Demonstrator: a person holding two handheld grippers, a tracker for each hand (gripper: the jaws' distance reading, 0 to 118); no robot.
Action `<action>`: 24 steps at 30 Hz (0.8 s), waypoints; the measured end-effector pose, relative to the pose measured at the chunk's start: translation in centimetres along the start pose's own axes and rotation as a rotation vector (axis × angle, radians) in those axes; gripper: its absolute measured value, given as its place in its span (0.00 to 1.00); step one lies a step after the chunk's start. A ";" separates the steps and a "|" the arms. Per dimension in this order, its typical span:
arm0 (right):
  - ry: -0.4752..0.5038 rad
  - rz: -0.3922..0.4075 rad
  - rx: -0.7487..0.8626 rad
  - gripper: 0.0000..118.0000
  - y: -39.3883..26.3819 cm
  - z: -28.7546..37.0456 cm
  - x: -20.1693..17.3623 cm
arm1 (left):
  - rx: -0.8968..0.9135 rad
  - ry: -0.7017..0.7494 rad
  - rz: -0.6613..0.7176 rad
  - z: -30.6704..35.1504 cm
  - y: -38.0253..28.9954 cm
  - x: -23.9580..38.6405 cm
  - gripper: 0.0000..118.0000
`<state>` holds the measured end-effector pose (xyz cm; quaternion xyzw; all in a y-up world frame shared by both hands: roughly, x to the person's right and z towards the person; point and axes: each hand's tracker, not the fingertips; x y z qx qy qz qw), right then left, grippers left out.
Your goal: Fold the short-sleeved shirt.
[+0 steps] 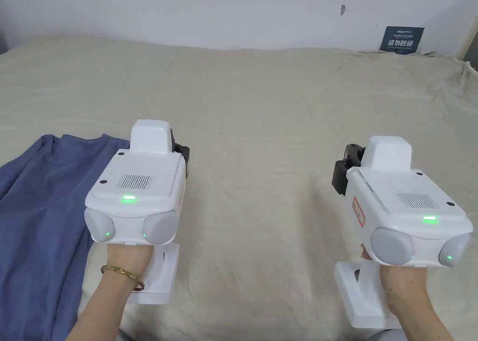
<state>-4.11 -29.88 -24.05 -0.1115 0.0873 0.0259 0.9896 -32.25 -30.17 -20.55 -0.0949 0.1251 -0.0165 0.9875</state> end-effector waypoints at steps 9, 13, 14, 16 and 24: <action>0.000 0.008 0.006 0.00 0.1 0.0 0.1 | 0.005 -0.004 -0.009 0.5 0.4 0.4 0.00; 0.000 0.007 0.006 0.00 0.2 0.0 0.1 | 0.005 -0.006 -0.006 0.3 0.3 0.3 0.00; 0.000 0.008 0.007 0.00 0.2 0.0 0.1 | 0.005 -0.005 -0.006 0.2 0.3 0.2 0.00; 0.002 0.008 0.007 0.00 0.3 0.1 0.1 | 0.007 -0.005 -0.008 0.2 0.3 0.3 0.00; 0.003 0.010 0.011 0.00 0.4 0.2 0.1 | 0.009 -0.007 -0.011 0.5 0.5 0.4 0.00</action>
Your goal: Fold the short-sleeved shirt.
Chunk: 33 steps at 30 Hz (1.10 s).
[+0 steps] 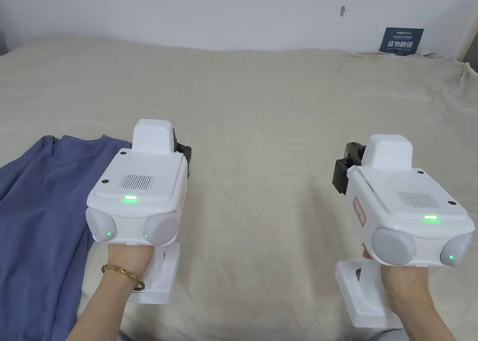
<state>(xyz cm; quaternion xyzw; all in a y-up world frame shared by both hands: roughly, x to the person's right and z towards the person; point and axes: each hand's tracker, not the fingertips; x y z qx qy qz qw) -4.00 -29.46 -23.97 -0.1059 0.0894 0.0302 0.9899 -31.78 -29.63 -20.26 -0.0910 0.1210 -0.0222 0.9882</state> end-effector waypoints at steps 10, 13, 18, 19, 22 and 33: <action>0.004 0.000 0.000 0.00 0.0 0.1 0.0 | 0.000 -0.005 0.004 -0.7 -0.3 -0.2 0.00; 0.003 0.002 0.002 0.00 0.0 0.1 0.0 | 0.001 -0.006 0.002 -0.8 -0.4 -0.2 0.00; 0.004 0.002 0.003 0.00 0.2 0.1 0.1 | 0.001 -0.006 0.000 -0.6 -0.3 -0.2 0.00; 0.005 0.001 0.004 0.00 0.2 0.1 0.1 | 0.001 -0.007 0.001 -0.6 -0.2 -0.1 0.00; 0.004 0.002 0.006 0.00 0.2 0.1 0.2 | 0.002 -0.008 0.002 -0.5 -0.1 -0.1 0.00; 0.002 0.003 0.004 0.00 0.2 0.1 0.2 | 0.004 -0.008 0.001 -0.5 -0.1 0.0 0.00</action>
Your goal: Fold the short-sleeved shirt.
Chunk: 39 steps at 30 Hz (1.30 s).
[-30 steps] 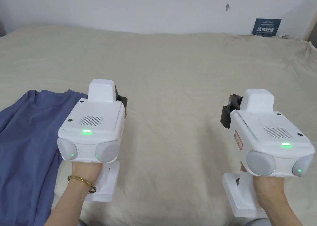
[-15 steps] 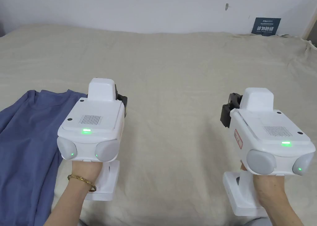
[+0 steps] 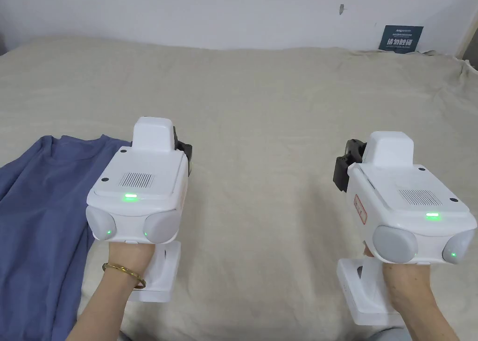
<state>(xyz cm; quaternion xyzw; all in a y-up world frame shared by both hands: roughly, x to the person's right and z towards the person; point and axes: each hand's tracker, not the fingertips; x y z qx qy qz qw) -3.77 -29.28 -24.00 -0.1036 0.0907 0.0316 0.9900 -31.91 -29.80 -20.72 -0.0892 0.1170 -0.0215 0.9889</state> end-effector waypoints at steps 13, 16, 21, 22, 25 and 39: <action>0.083 0.017 0.004 0.00 0.5 -1.3 -3.4 | 0.002 0.082 0.019 0.8 -0.2 -3.5 0.00; 0.137 0.032 0.006 0.00 0.7 -1.9 -5.4 | 0.001 0.126 0.024 1.4 -0.4 -5.2 0.00; 0.224 0.052 0.006 0.00 0.9 -2.6 -9.2 | -0.010 0.202 0.027 2.5 -0.9 -8.2 0.00; 0.245 0.053 0.005 0.00 0.9 -2.7 -10.0 | -0.012 0.218 0.032 2.8 -1.1 -8.8 0.00; 0.297 0.062 0.005 0.00 1.1 -3.0 -12.4 | -0.019 0.264 0.040 3.6 -1.5 -10.8 0.00; 0.491 0.100 0.010 0.00 1.7 -3.5 -21.4 | -0.048 0.442 0.079 7.2 -2.9 -18.2 0.00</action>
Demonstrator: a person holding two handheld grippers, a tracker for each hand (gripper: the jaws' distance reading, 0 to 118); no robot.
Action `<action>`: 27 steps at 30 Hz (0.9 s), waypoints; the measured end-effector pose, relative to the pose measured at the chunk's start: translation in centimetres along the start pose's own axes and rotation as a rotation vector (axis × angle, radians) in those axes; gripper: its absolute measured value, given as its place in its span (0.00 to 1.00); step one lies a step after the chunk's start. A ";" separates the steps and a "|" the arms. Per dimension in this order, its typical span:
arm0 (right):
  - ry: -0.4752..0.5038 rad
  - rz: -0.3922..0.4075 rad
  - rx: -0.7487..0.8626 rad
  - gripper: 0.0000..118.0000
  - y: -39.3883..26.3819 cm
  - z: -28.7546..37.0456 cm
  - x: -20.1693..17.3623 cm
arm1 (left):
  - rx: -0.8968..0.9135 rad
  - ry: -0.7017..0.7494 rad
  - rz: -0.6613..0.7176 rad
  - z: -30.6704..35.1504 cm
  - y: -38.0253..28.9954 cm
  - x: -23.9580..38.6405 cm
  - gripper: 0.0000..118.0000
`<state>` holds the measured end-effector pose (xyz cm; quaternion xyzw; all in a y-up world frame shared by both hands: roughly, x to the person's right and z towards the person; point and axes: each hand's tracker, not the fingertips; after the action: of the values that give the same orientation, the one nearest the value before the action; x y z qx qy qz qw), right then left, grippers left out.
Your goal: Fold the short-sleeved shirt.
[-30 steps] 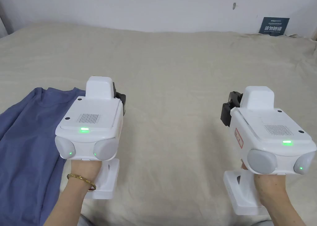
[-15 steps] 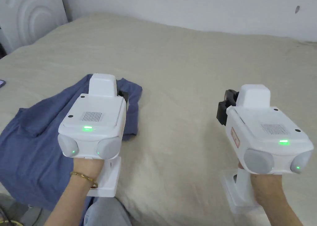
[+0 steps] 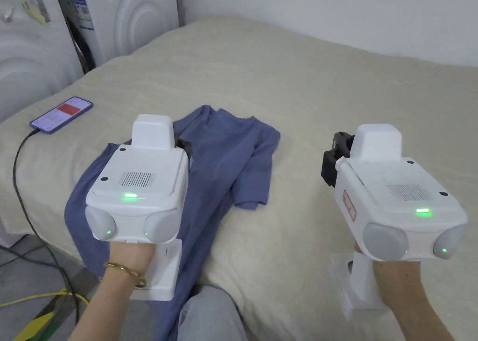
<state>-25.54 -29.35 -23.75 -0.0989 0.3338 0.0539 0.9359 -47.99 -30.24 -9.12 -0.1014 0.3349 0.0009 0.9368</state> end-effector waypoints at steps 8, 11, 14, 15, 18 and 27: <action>0.048 0.009 -0.002 0.00 0.2 -1.3 -1.9 | -0.011 0.047 0.008 -0.3 -0.4 -2.2 0.00; 0.052 0.015 -0.004 0.00 0.2 -1.5 -2.0 | -0.012 0.054 0.013 -0.6 -0.5 -2.6 0.00; 0.055 0.016 -0.006 0.00 0.2 -1.7 -2.2 | -0.013 0.059 0.018 -0.7 -0.6 -2.6 0.00; 0.055 0.017 -0.007 0.00 0.2 -1.8 -2.2 | -0.014 0.058 0.019 -0.9 -0.7 -2.7 0.00; 0.057 0.019 -0.008 0.00 0.1 -1.7 -2.4 | -0.034 0.045 0.031 -1.4 -0.9 -3.0 0.10; 0.064 0.021 -0.012 0.00 -0.1 -2.2 -2.7 | -0.114 -0.011 0.033 -3.9 -0.4 -3.4 0.99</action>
<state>-29.00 -30.02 -23.69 -0.1029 0.3645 0.0624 0.9234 -53.06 -31.17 -9.82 -0.1490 0.3307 0.0359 0.9312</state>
